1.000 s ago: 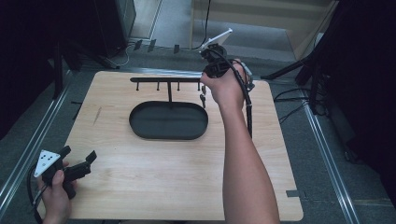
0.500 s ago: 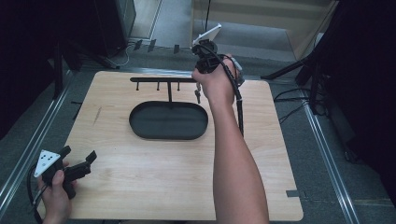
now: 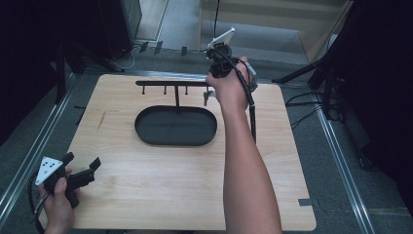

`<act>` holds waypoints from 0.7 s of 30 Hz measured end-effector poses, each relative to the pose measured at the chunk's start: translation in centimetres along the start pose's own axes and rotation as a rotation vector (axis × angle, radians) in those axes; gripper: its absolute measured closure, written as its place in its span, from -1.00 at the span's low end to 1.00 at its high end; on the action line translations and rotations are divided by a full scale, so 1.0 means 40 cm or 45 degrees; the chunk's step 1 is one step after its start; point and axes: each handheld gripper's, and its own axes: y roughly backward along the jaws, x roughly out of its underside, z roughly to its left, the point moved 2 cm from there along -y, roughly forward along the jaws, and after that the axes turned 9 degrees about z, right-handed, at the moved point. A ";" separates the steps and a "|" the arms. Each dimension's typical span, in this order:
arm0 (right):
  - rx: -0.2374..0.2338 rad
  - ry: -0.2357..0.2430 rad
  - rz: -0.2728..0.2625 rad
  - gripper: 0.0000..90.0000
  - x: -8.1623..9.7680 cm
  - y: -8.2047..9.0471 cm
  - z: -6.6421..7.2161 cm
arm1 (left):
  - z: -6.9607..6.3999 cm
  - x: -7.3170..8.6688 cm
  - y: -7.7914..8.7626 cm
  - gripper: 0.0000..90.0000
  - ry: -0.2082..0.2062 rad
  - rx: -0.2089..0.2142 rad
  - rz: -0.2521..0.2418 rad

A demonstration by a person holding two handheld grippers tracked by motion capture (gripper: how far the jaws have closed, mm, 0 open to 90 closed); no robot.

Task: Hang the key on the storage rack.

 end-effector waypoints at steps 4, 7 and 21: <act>0.014 -0.009 0.020 0.72 0.019 -0.017 -0.025 | 0.000 0.000 0.000 -1.00 -0.003 -0.002 0.002; 0.007 -0.025 0.044 0.70 0.043 -0.040 -0.049 | -0.001 0.000 -0.001 -1.00 -0.005 -0.003 0.002; -0.040 -0.077 0.154 0.55 0.166 -0.142 -0.146 | -0.005 0.000 -0.002 -1.00 -0.020 -0.006 0.012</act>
